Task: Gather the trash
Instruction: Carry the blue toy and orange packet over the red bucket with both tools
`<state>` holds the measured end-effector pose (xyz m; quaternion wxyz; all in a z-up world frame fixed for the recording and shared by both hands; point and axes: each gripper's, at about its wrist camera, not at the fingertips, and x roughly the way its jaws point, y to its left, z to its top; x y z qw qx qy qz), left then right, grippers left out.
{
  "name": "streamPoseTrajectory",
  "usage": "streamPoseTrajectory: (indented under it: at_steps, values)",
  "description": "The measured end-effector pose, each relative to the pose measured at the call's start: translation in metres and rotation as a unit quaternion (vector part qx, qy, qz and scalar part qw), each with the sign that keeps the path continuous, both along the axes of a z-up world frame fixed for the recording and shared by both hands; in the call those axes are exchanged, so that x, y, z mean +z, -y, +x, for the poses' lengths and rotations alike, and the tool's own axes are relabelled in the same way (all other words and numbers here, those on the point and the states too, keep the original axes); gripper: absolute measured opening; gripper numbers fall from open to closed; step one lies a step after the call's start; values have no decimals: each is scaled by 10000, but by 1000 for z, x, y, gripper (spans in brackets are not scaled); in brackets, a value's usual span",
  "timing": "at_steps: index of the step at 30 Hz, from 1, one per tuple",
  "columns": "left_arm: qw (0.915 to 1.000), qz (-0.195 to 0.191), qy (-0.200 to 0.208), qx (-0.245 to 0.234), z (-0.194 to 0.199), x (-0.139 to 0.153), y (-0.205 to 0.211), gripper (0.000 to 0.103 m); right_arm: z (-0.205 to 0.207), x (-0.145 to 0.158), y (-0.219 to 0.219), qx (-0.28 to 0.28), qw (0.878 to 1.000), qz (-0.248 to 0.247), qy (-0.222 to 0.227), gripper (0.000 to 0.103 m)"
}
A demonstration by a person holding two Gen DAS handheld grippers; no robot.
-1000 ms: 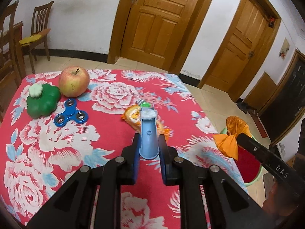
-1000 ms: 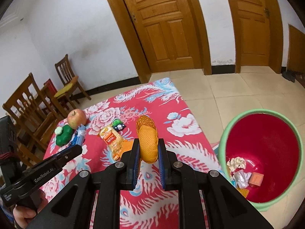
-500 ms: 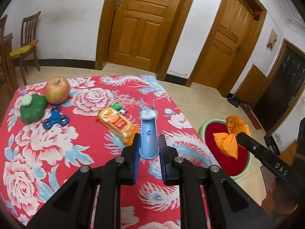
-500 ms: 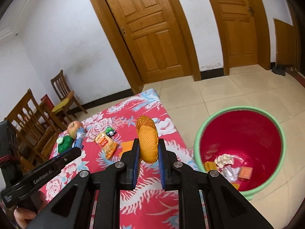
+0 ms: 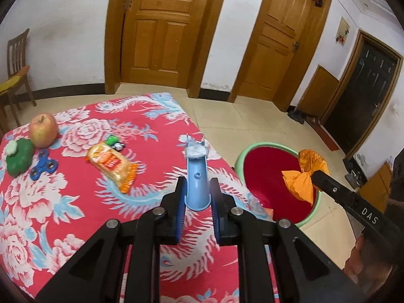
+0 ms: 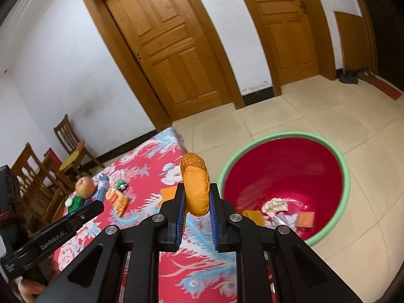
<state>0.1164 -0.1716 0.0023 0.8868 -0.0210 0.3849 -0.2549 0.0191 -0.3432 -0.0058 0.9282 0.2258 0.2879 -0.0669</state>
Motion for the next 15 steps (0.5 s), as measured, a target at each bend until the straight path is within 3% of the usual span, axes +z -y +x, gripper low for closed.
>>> streamPoseTrajectory:
  at_steps: [15]
  values:
    - [9973, 341, -243, -595, 2, -24, 68, 17, -10, -27, 45, -479, 9980, 313, -283, 17]
